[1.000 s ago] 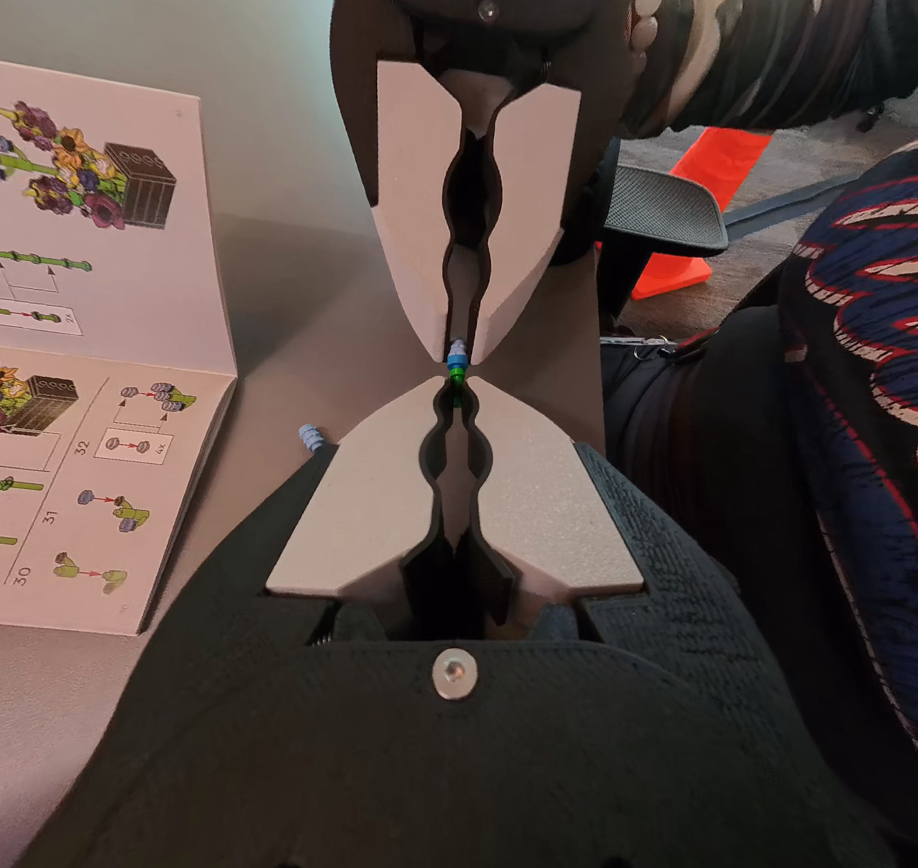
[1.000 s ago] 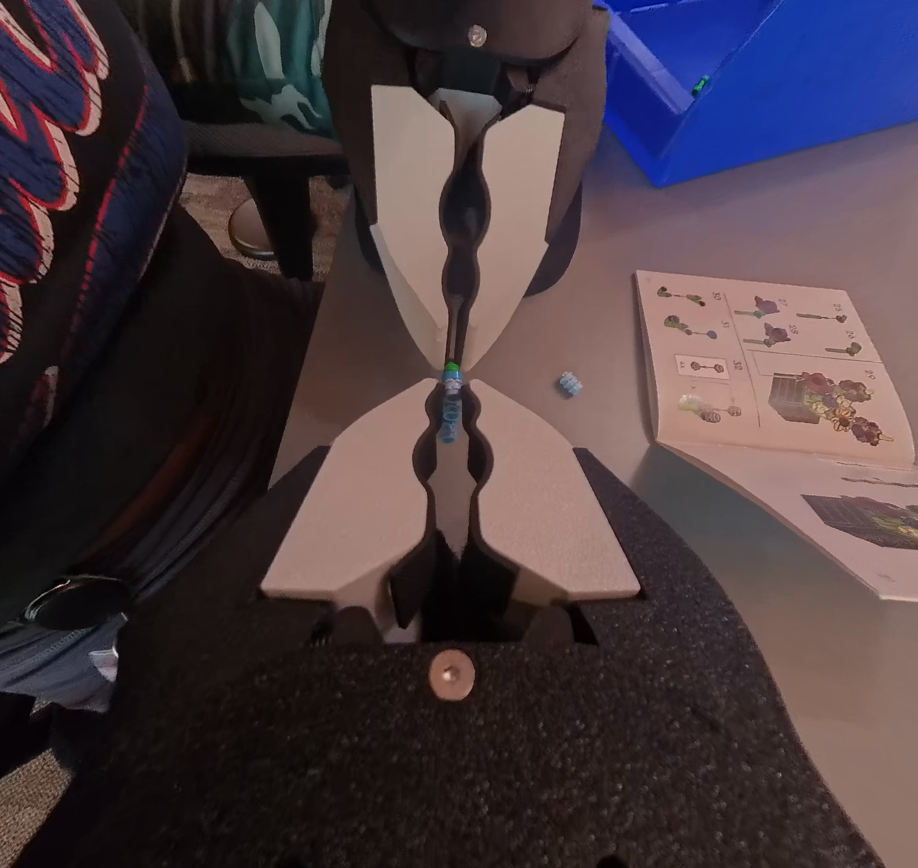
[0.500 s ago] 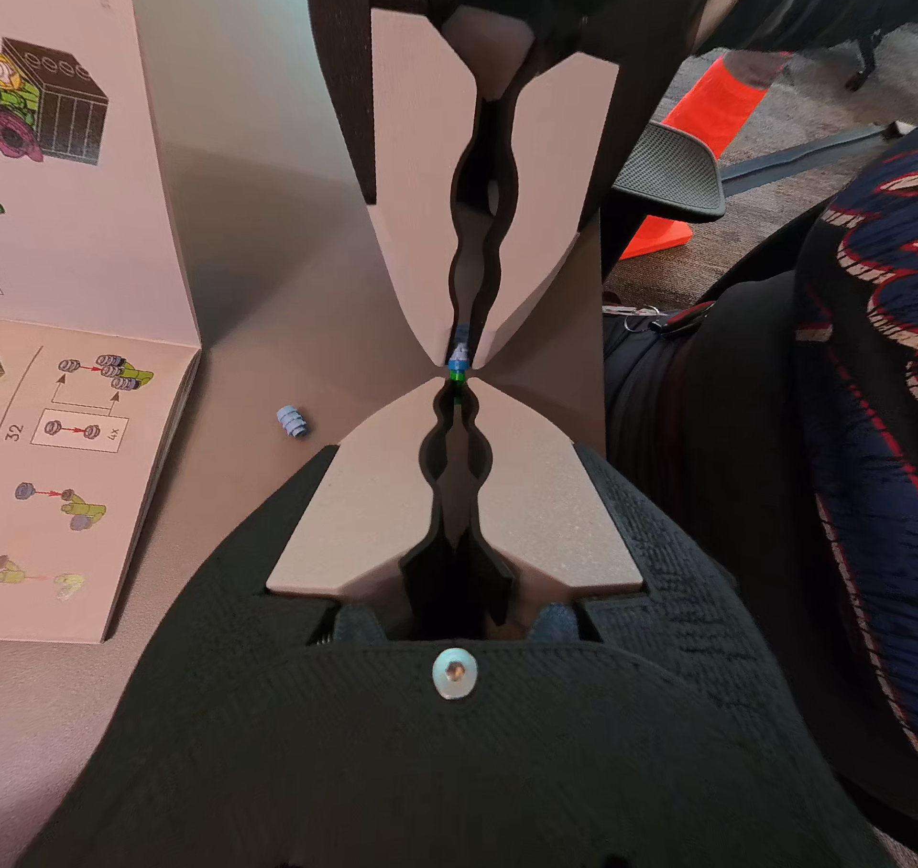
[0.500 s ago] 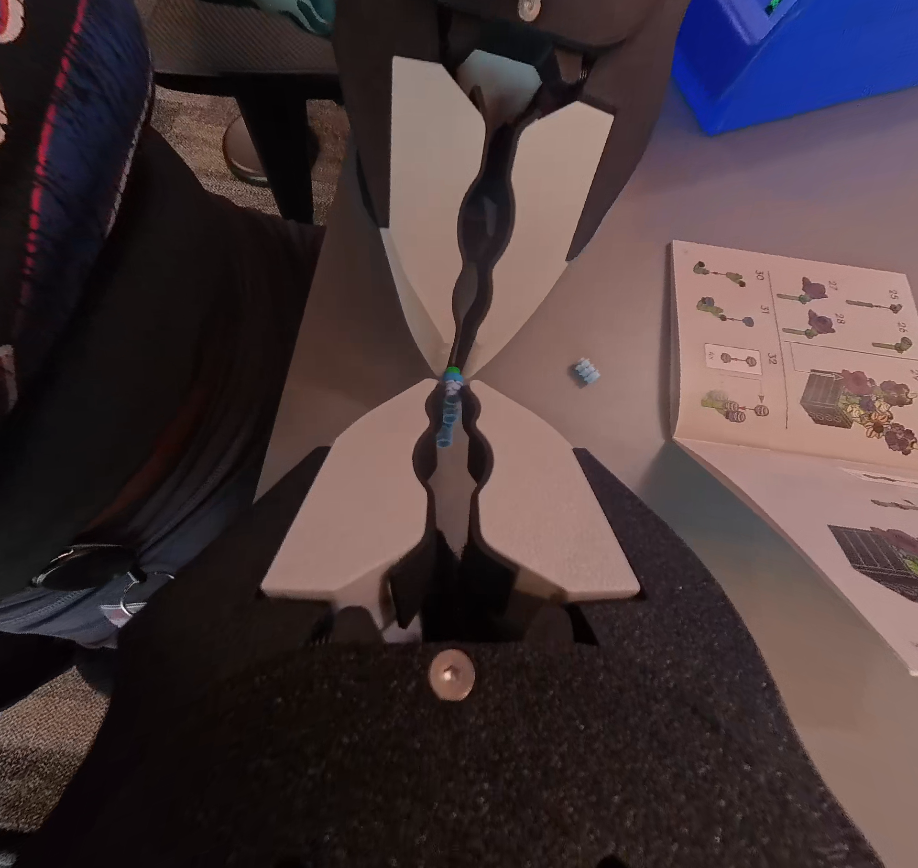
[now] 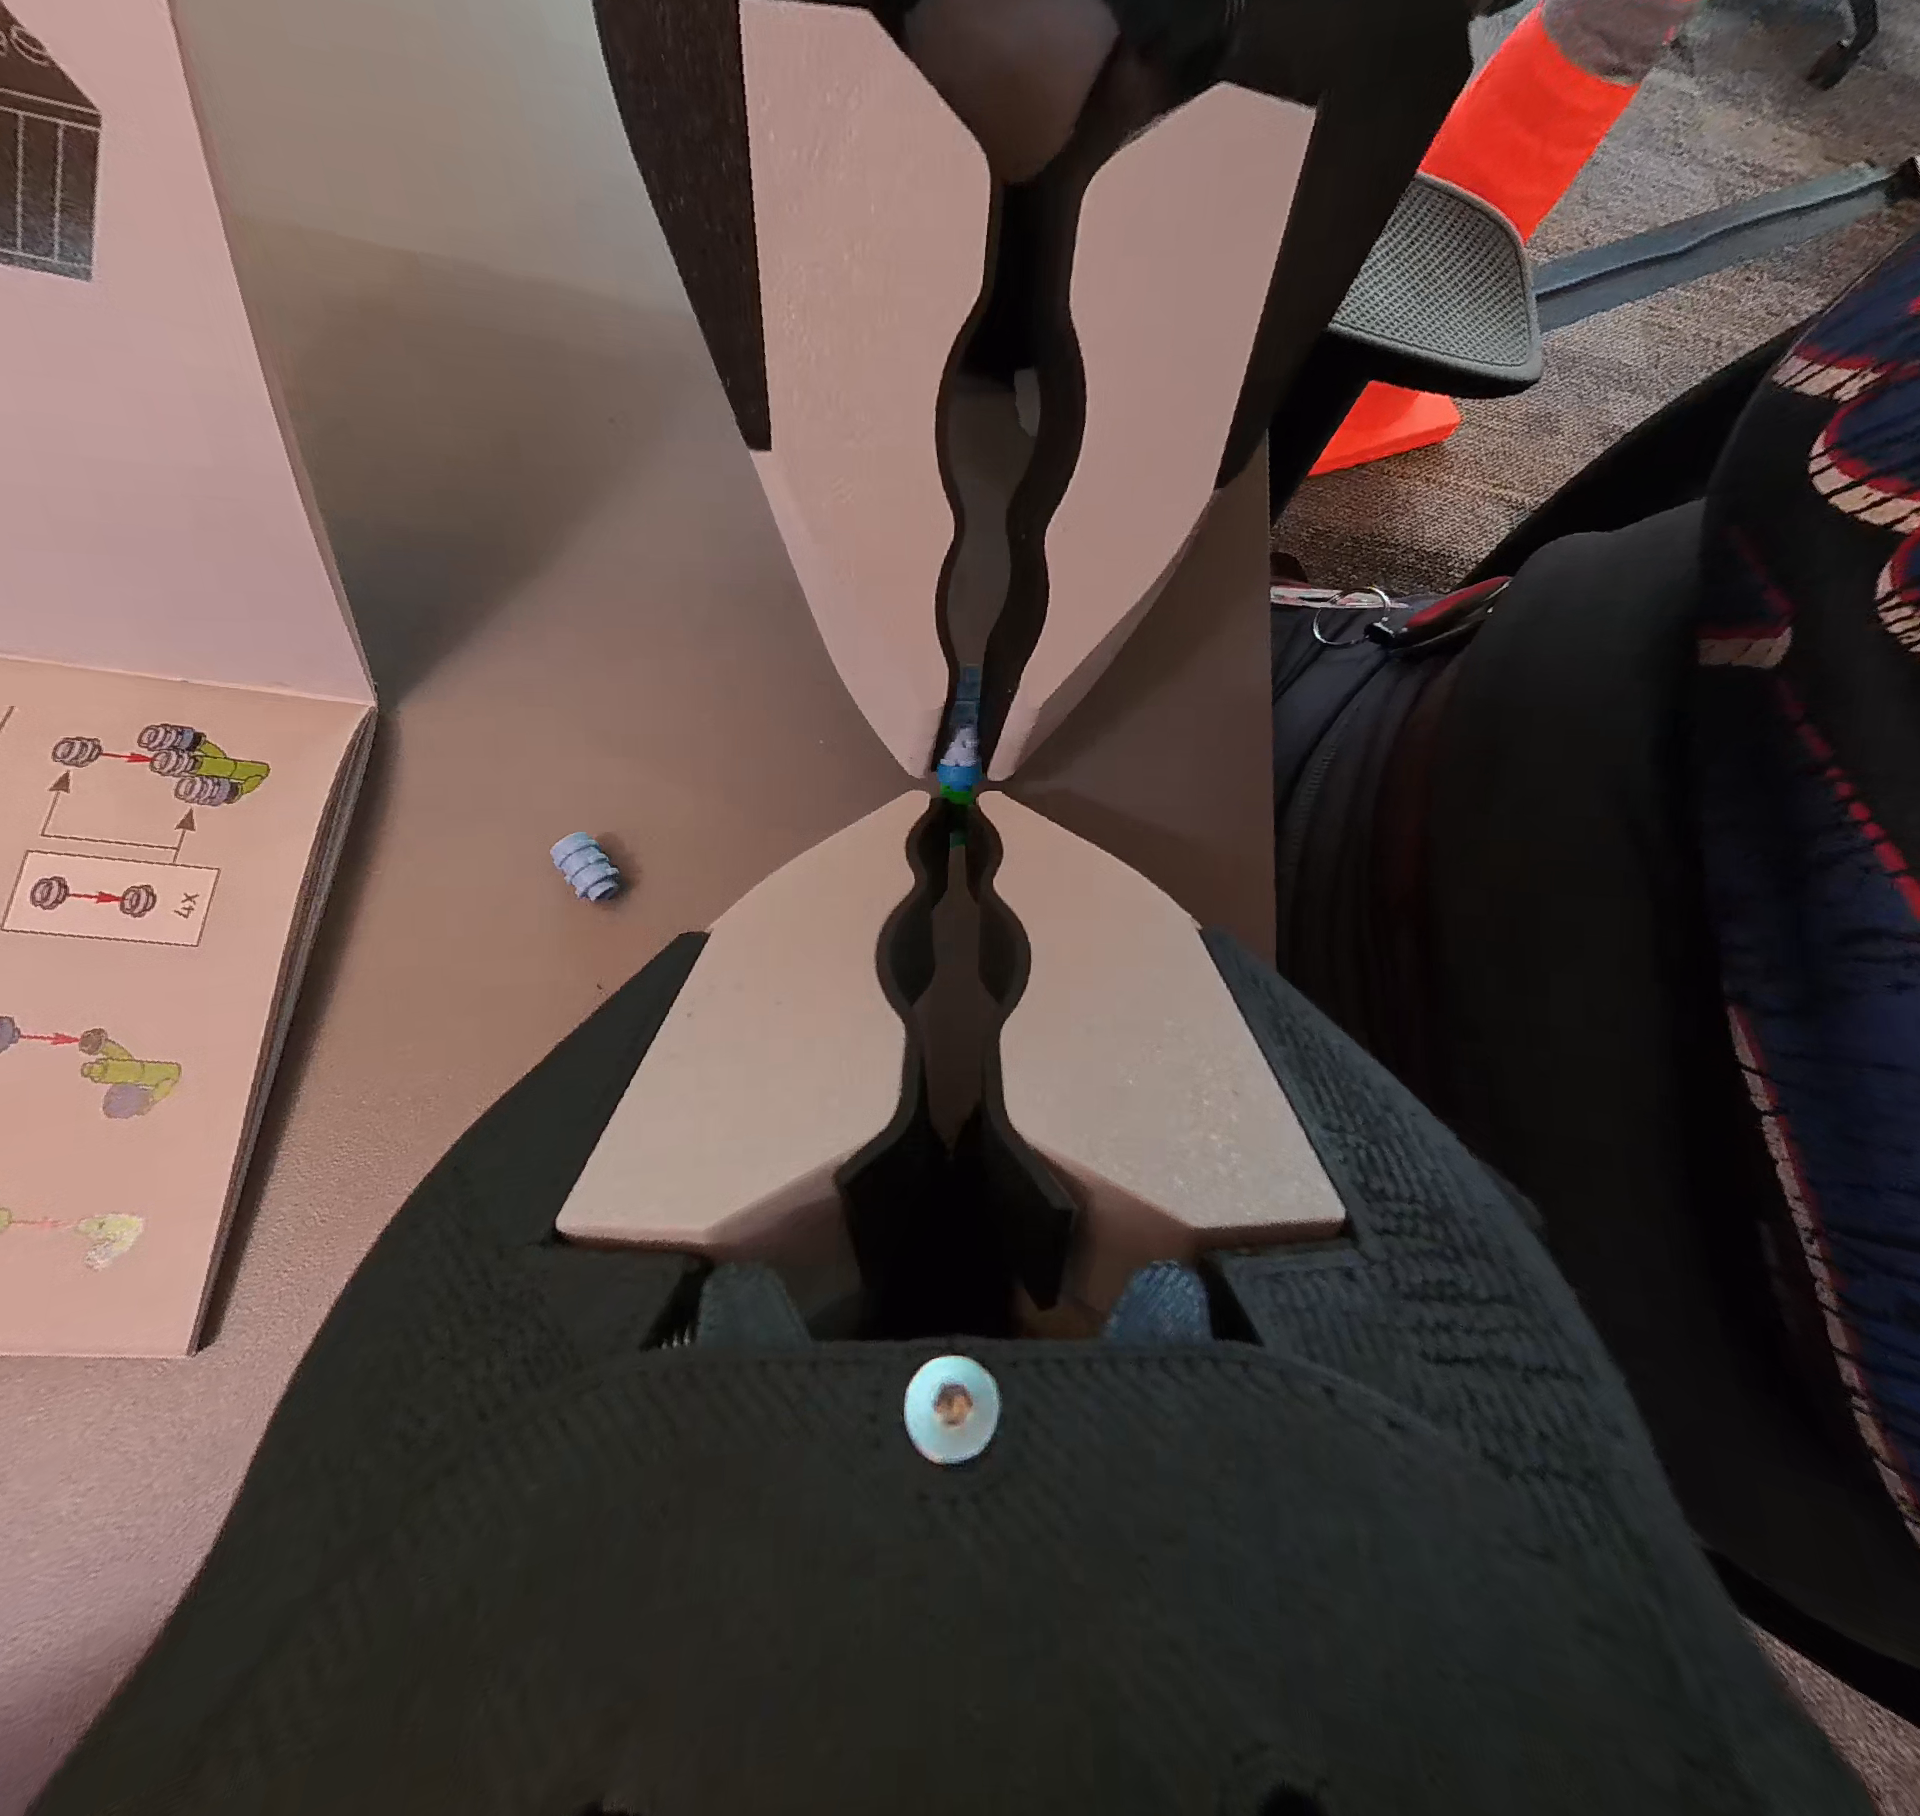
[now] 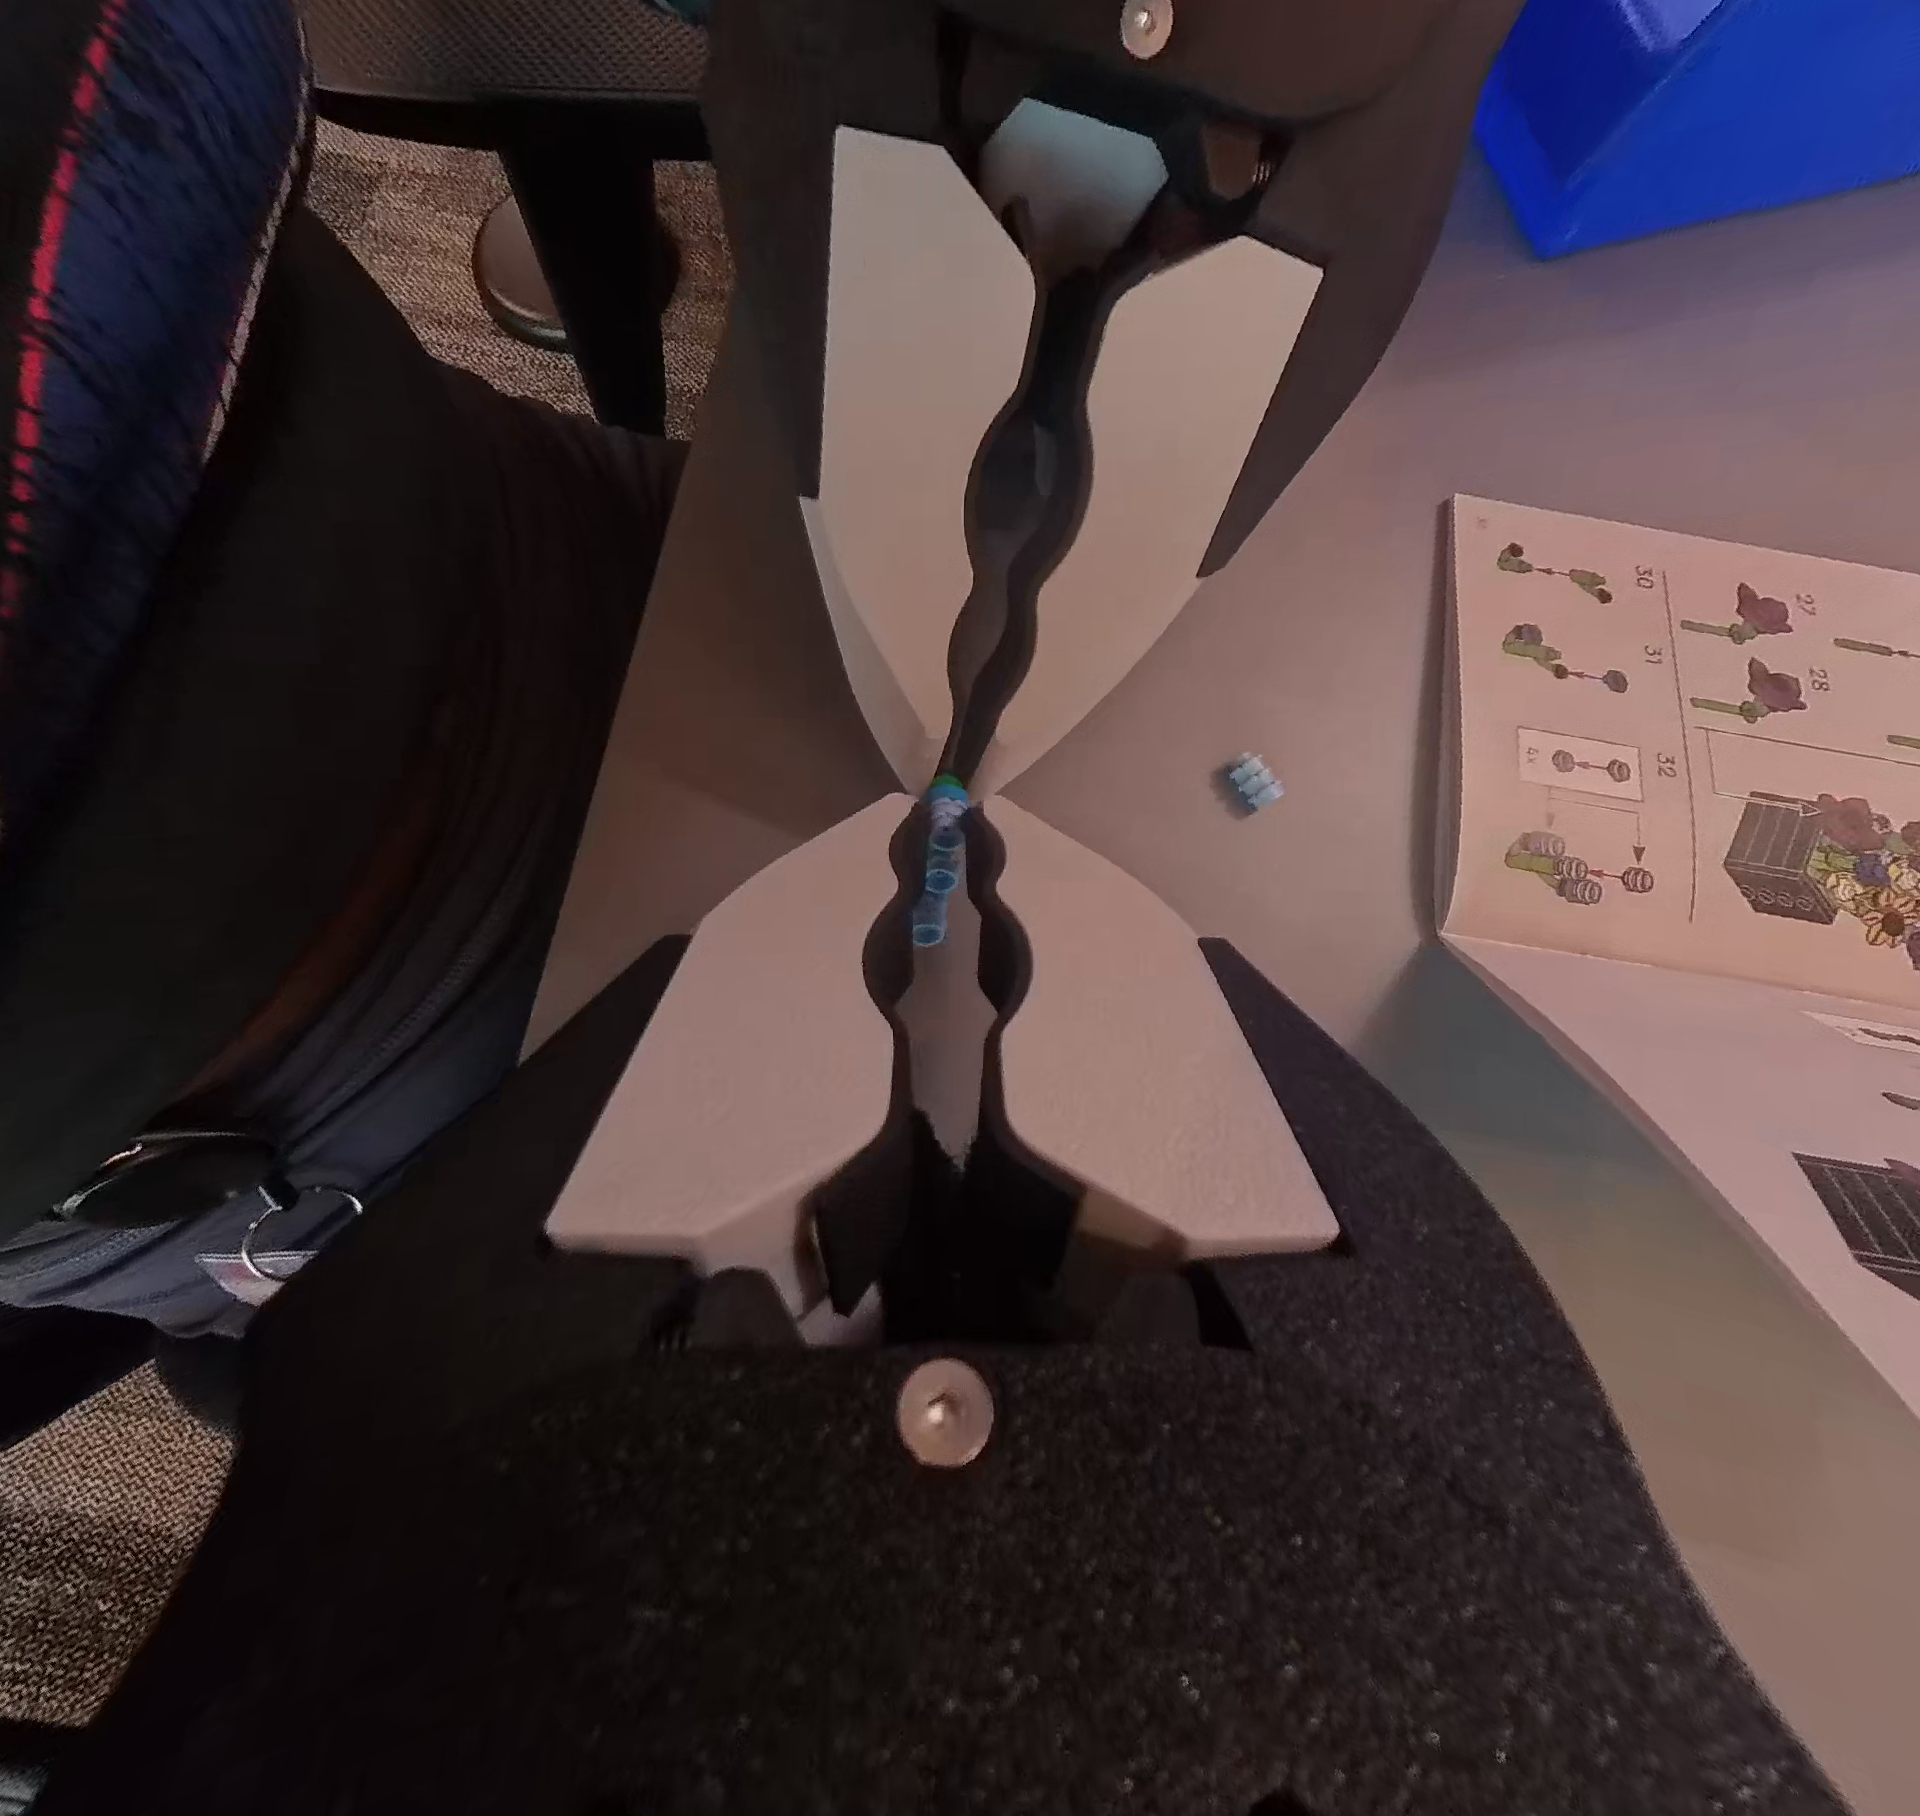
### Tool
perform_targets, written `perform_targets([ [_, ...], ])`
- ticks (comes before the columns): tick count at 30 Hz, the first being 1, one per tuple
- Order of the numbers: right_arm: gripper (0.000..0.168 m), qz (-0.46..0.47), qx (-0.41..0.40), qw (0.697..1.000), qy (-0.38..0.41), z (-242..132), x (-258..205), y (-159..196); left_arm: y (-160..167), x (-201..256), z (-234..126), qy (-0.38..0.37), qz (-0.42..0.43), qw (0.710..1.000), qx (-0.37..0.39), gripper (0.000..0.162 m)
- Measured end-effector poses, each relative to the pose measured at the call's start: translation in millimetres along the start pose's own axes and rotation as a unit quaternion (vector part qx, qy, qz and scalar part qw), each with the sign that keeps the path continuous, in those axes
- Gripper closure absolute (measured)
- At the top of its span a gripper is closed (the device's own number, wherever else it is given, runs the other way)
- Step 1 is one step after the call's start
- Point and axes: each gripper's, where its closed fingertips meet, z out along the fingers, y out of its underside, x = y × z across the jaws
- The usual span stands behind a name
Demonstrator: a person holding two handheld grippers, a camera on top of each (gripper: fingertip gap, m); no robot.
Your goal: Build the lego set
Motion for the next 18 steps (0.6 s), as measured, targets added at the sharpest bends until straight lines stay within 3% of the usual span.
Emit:
perform_targets([
  [18,0.161,0.005,0.051,0.998,0.035,-5.9,1.6,-5.9,-5.8,1.0,-4.5,0.007,0.001,1.000,0.024,0.159],
])
